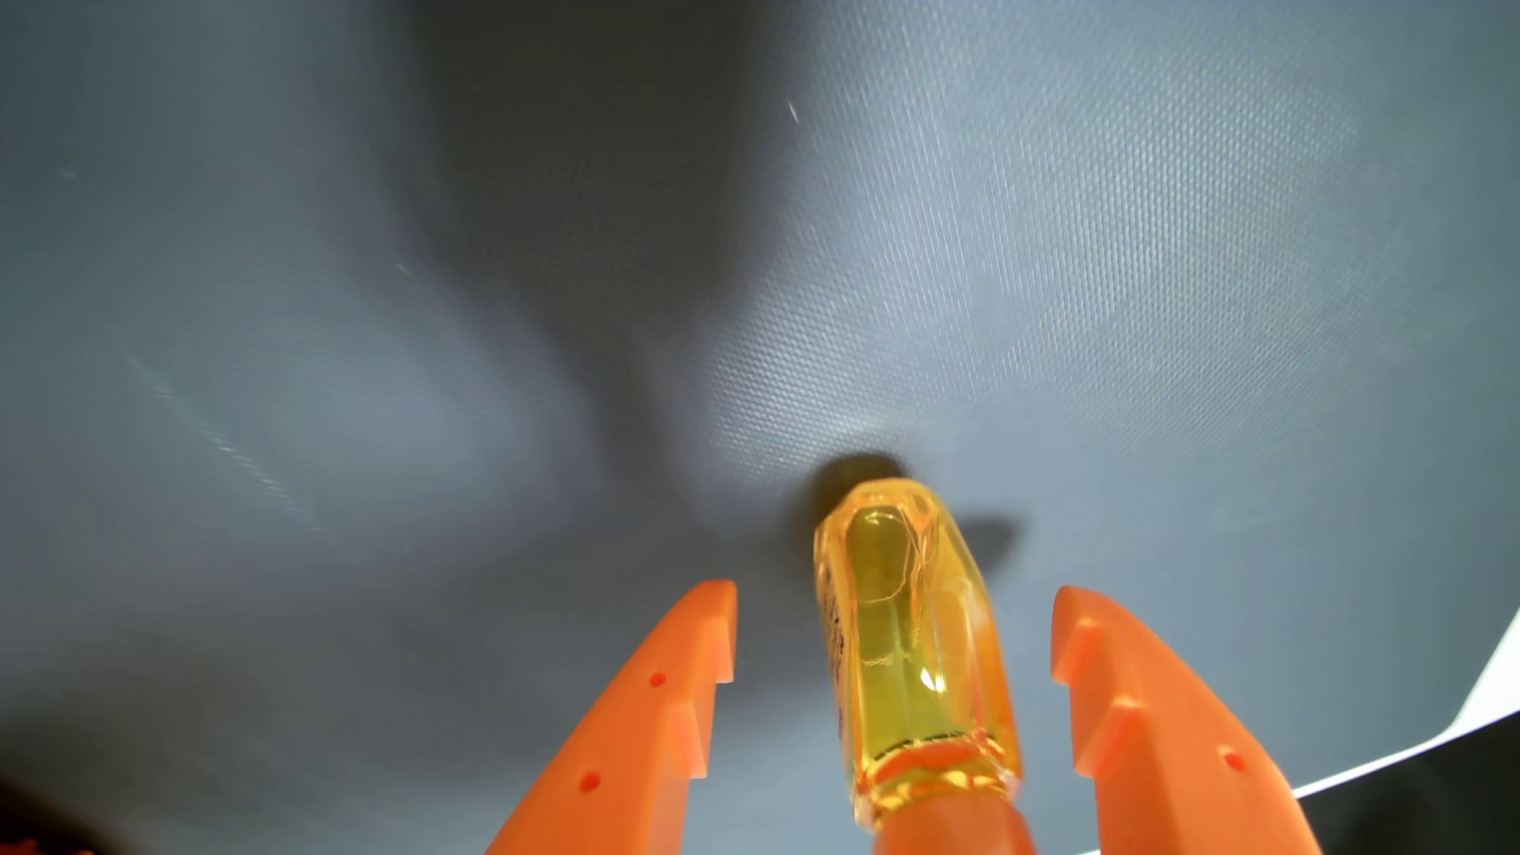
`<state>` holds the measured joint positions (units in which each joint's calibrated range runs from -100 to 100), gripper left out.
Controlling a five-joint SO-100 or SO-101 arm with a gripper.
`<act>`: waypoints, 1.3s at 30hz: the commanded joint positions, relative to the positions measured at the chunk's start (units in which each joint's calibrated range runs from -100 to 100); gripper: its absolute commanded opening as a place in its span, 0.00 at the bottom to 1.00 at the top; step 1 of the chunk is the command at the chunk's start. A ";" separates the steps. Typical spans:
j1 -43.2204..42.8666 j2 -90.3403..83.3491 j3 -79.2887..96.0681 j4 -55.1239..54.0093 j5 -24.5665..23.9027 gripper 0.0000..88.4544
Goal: Grab the eyedrops
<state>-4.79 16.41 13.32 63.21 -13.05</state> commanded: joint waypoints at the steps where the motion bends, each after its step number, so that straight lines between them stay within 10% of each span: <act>1: 0.31 -0.48 0.86 -1.20 -0.11 0.25; 12: 0.31 -0.48 0.59 -2.84 -1.00 0.02; 39: 1.22 -10.08 -7.78 8.92 6.69 0.01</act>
<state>-4.49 12.93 10.34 66.96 -8.19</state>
